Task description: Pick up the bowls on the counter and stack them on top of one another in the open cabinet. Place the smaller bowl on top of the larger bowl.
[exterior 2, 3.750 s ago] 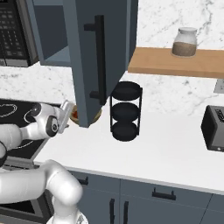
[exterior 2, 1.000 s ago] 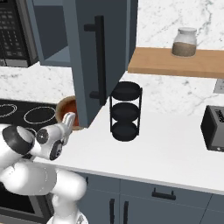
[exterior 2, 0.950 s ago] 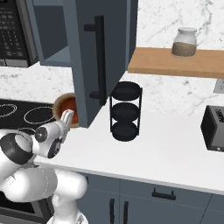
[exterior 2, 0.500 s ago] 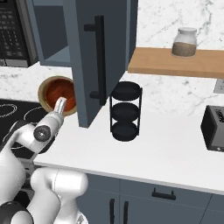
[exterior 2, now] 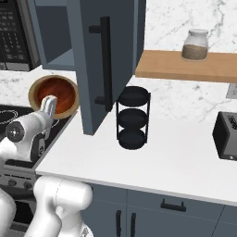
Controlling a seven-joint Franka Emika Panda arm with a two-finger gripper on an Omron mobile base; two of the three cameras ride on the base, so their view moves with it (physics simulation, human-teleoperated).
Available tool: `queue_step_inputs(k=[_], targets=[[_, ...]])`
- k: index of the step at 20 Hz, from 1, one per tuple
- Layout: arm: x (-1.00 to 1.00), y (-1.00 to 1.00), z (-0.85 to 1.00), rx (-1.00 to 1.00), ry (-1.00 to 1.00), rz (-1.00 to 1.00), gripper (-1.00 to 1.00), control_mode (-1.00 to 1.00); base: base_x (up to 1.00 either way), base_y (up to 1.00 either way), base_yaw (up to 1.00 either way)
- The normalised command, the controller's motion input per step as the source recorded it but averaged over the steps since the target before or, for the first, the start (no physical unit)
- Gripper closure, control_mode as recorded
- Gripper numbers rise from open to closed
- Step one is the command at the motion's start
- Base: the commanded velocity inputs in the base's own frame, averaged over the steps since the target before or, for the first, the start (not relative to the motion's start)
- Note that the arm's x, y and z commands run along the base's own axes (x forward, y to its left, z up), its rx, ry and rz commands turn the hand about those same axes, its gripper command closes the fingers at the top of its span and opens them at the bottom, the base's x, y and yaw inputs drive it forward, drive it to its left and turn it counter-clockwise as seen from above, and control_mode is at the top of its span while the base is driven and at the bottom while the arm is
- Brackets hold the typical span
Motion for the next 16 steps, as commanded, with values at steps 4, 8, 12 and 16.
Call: queue_step_inputs(k=[4,8,12,16], targets=[[-0.7,0.0,1.0,-0.14,0.41,-0.11,1.0,-1.0,0.0,0.0,0.0],[-0.68,0.0,1.0,-0.19,0.39,-0.04,1.0,-1.0,0.0,0.0,0.0],[-0.59,0.0,0.61,-0.18,-0.01,-0.07,1.0,-1.0,0.0,0.0,0.0],[-0.49,0.0,0.61,-0.11,-0.1,-0.15,1.0,-1.0,0.0,0.0,0.0]])
